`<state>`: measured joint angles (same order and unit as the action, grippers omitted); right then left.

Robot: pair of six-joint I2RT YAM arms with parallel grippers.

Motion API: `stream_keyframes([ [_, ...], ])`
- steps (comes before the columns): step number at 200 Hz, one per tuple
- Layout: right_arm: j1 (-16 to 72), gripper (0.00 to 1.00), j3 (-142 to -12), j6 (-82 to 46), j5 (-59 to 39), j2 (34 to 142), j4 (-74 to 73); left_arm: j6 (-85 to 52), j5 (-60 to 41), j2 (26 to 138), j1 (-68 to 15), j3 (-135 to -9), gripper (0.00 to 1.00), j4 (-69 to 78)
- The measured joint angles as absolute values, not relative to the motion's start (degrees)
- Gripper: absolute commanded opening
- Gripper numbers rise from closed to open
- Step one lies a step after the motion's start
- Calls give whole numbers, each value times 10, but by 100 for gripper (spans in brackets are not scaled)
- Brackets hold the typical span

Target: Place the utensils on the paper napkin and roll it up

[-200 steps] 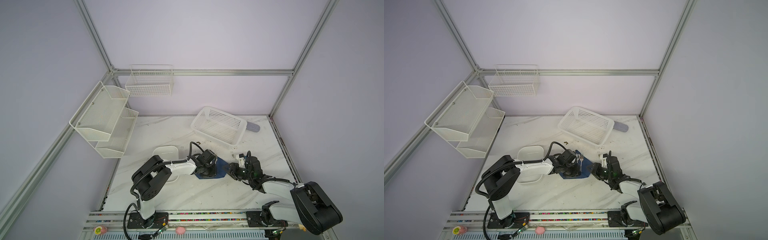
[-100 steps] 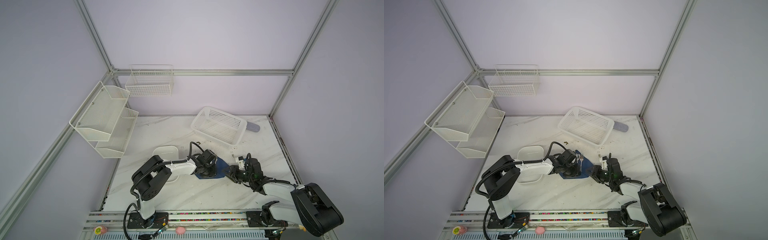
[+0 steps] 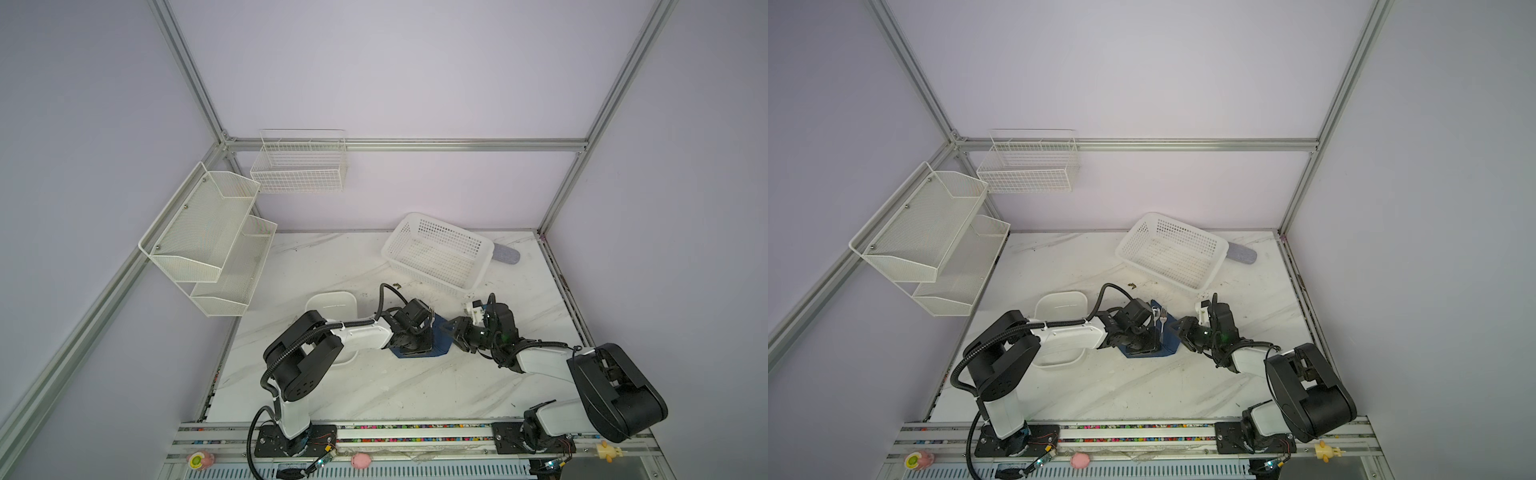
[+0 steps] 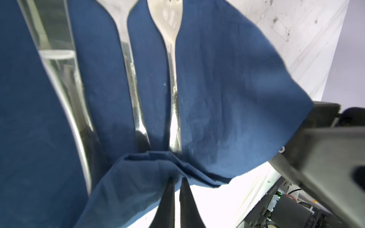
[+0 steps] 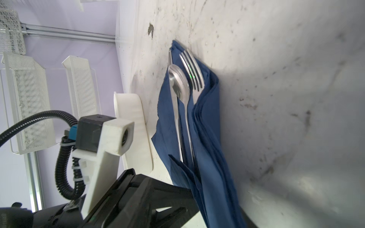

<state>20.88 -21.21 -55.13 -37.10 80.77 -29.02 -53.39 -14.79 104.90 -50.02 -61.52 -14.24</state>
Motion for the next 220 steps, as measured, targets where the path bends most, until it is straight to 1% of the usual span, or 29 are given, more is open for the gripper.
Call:
stream_keyframes([
  [41,209,44,-211,-526,-368,773,-255,-534,-148,1049,-500,-615,9,-142],
  [67,209,42,-206,-516,-372,737,-241,-534,-148,1049,-500,-615,9,-142],
  [96,209,41,-205,-496,-371,723,-211,-534,-148,1049,-500,-615,9,-142],
  [126,209,41,-209,-471,-364,724,-173,-534,-148,1049,-500,-615,9,-142],
  [156,209,41,-225,-455,-359,744,-166,-534,-148,1049,-500,-615,9,-142],
  [220,218,41,-284,-417,-357,780,-130,-534,-144,1048,-500,-615,8,-145],
])
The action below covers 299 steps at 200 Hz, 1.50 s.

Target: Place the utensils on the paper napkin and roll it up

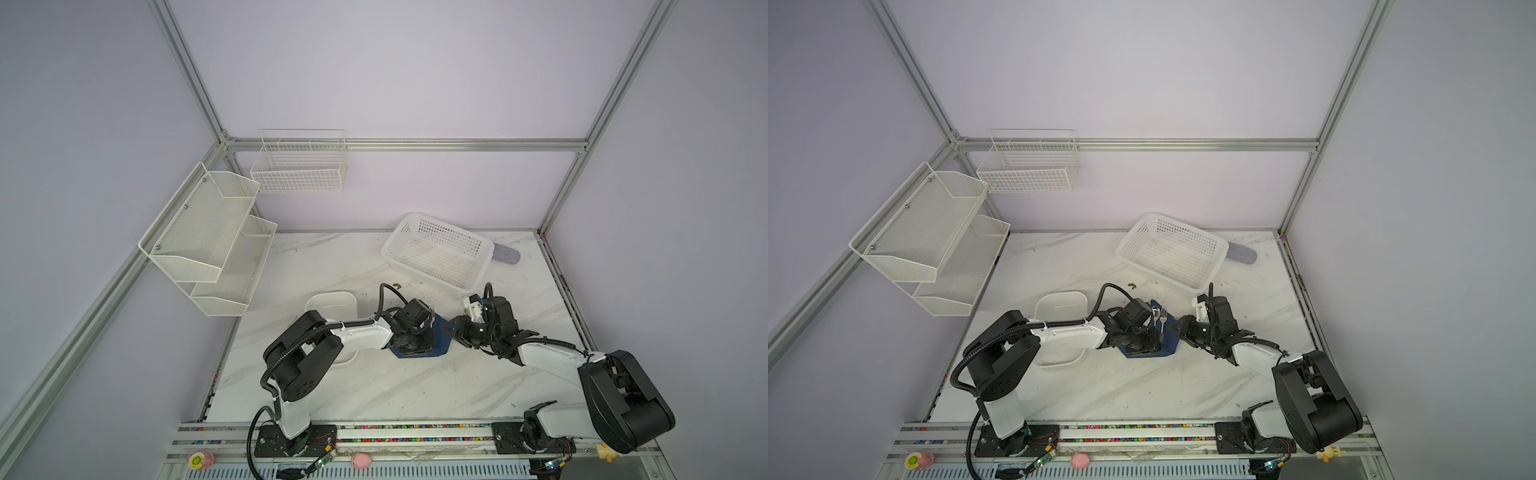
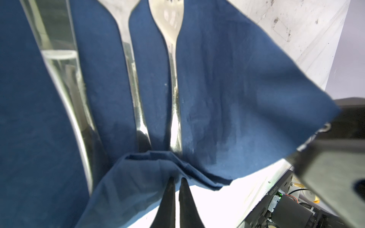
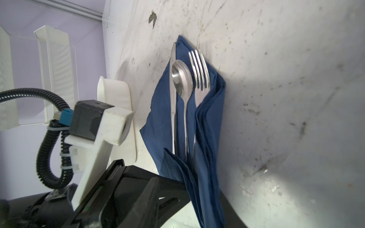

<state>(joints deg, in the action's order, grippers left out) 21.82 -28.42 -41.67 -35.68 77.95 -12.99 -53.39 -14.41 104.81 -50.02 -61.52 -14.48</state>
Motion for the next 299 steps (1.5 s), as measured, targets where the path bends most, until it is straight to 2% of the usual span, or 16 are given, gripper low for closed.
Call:
stream_keyframes([
  [66,236,40,-313,-394,-324,811,-80,-534,-137,1047,-499,-615,8,-146],
  [170,268,12,-333,-379,-263,805,-24,-541,-130,1047,-495,-615,6,-144],
  [210,283,7,-340,-385,-256,802,-19,-545,-132,1047,-491,-615,5,-137],
  [299,320,4,-360,-407,-238,802,-19,-550,-138,1051,-491,-615,5,-117],
])
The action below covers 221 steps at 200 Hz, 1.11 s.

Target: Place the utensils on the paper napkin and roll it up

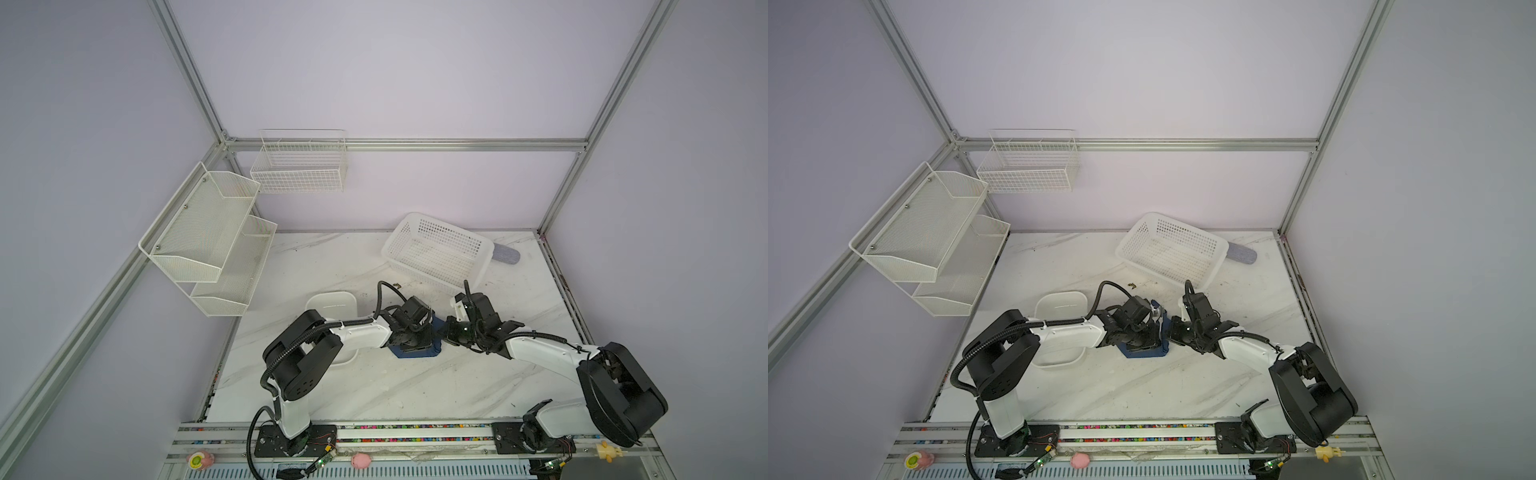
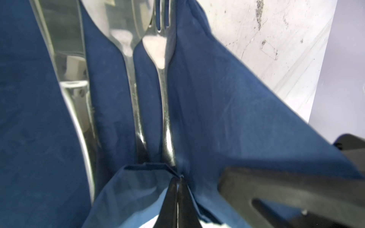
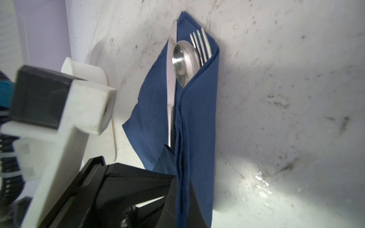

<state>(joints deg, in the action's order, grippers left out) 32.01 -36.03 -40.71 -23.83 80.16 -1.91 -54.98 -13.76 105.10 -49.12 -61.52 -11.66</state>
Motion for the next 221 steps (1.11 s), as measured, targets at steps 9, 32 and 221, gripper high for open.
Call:
stream_keyframes([
  [9,325,4,-363,-409,-236,802,-20,-550,-138,1052,-491,-615,5,-116],
  [32,336,4,-369,-413,-229,804,-19,-551,-138,1054,-489,-615,5,-113],
  [221,388,33,-408,-409,-206,866,-18,-630,-119,912,-419,-492,28,-44],
])
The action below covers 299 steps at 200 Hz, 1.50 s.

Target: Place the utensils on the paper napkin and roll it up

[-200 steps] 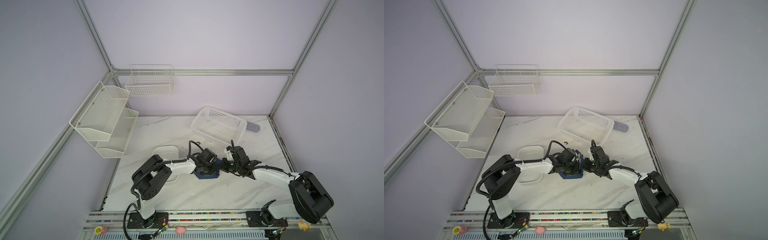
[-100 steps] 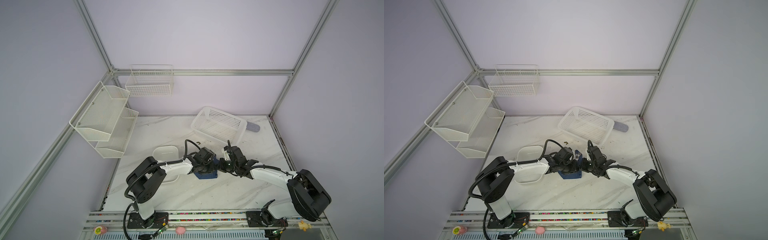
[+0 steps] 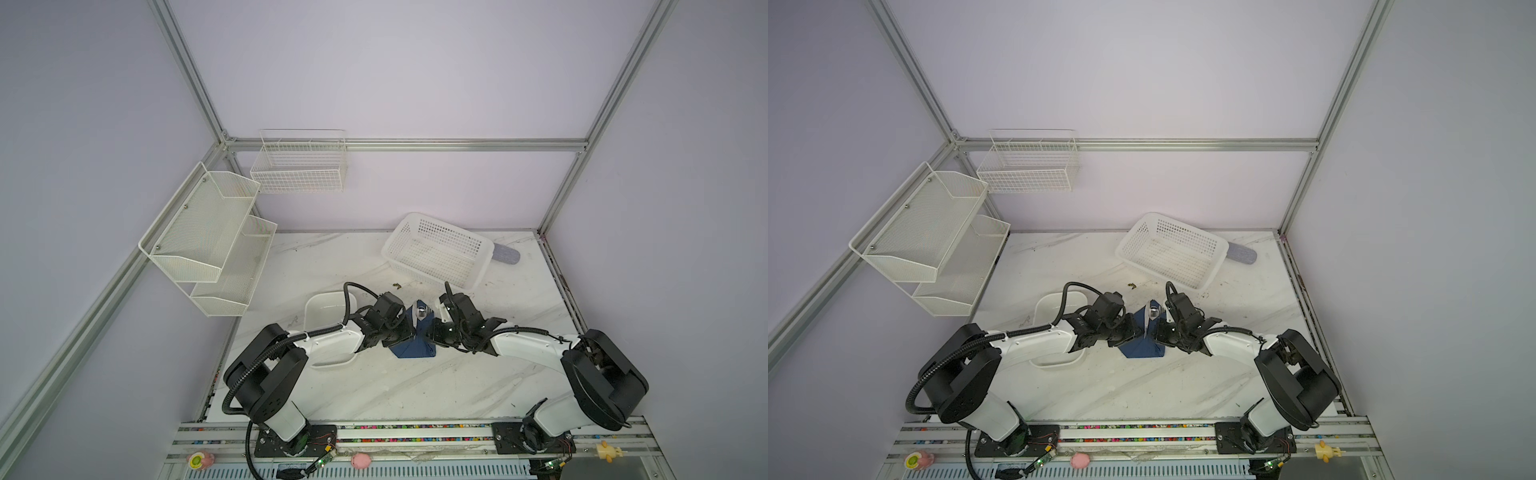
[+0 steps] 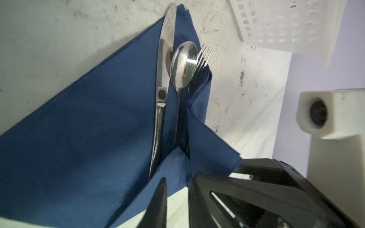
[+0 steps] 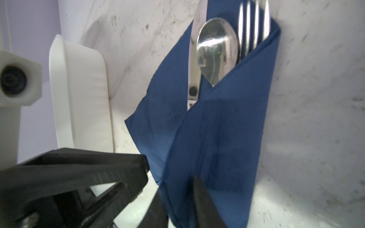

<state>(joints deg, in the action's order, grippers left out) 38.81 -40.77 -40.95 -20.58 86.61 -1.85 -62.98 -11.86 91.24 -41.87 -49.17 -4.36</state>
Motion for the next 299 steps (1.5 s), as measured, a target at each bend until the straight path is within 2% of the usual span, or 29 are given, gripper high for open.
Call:
stream_keyframes([
  [72,395,38,-408,-402,-208,869,-19,-661,-175,921,-383,-470,46,39],
  [121,395,38,-408,-399,-214,869,-21,-669,-198,949,-382,-470,49,59],
  [165,395,38,-407,-397,-220,869,-23,-667,-213,992,-382,-472,39,51],
  [200,396,38,-406,-393,-220,869,-23,-663,-215,1000,-379,-472,26,46],
  [234,396,38,-406,-391,-218,861,-19,-652,-215,1000,-379,-472,9,37],
  [299,375,33,-375,-430,-161,761,-1,-619,-211,994,-379,-472,1,11],
])
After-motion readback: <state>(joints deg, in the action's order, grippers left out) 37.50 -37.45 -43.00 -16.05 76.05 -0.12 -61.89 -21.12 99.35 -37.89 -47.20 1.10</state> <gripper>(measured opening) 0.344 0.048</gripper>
